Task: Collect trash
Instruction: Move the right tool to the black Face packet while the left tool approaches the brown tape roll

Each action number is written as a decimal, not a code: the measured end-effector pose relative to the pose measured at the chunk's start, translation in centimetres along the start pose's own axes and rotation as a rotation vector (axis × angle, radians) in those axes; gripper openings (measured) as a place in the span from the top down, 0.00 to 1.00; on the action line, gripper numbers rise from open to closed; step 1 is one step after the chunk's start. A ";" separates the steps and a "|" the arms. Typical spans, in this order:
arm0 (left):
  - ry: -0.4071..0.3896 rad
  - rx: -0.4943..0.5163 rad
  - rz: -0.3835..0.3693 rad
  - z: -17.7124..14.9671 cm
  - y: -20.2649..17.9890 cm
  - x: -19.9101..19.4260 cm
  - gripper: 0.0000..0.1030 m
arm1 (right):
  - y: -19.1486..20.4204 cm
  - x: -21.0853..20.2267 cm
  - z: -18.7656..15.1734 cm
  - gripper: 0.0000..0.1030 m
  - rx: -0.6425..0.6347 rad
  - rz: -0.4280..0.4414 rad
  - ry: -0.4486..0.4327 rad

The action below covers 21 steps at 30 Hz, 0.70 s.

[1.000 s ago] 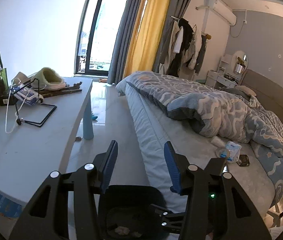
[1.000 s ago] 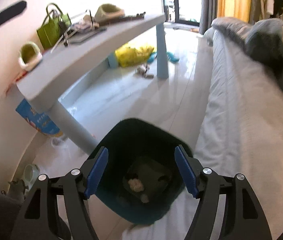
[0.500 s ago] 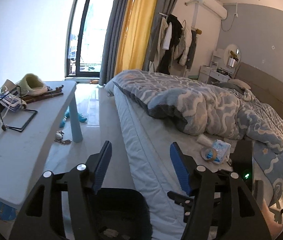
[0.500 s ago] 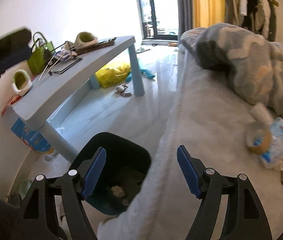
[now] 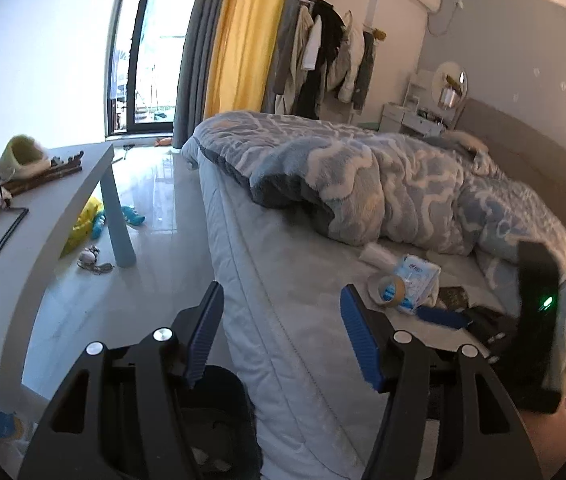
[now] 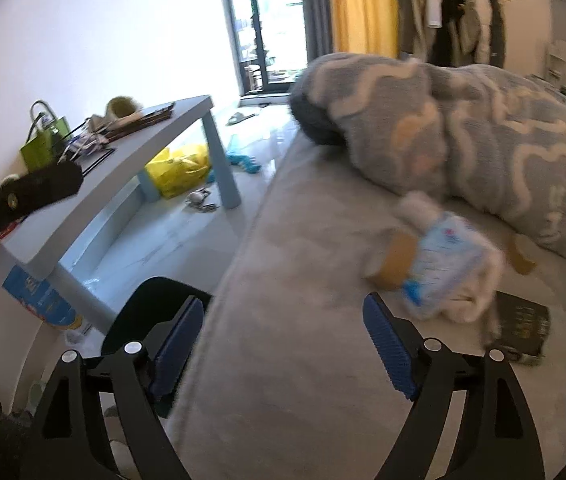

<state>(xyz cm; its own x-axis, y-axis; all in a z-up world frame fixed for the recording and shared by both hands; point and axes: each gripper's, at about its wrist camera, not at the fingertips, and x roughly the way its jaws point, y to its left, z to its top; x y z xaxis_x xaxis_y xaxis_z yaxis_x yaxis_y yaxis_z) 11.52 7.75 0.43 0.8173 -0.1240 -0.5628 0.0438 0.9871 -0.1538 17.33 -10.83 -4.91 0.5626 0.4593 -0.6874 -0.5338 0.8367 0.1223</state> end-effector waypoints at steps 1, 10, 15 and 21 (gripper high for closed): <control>0.004 0.017 0.008 0.0 -0.7 0.4 0.38 | -0.5 -0.2 0.0 0.17 0.009 -0.010 -0.003; 0.041 0.053 -0.037 -0.3 -3.8 2.9 0.38 | -7.2 -2.0 -1.2 0.09 0.108 -0.144 -0.013; 0.071 0.051 -0.060 -0.5 -5.1 4.5 0.37 | -10.4 -2.3 -2.3 0.05 0.167 -0.200 -0.002; 0.098 0.024 -0.123 -0.5 -6.4 6.1 0.30 | -13.0 -1.5 -3.6 0.03 0.190 -0.253 0.030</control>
<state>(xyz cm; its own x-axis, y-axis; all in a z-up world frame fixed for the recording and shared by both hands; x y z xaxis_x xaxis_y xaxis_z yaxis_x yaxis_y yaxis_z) 15.94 0.63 -2.38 0.7449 -0.2523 -0.6176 0.1547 0.9658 -0.2080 21.12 -23.49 -8.03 0.6418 0.2230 -0.7337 -0.2505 0.9653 0.0743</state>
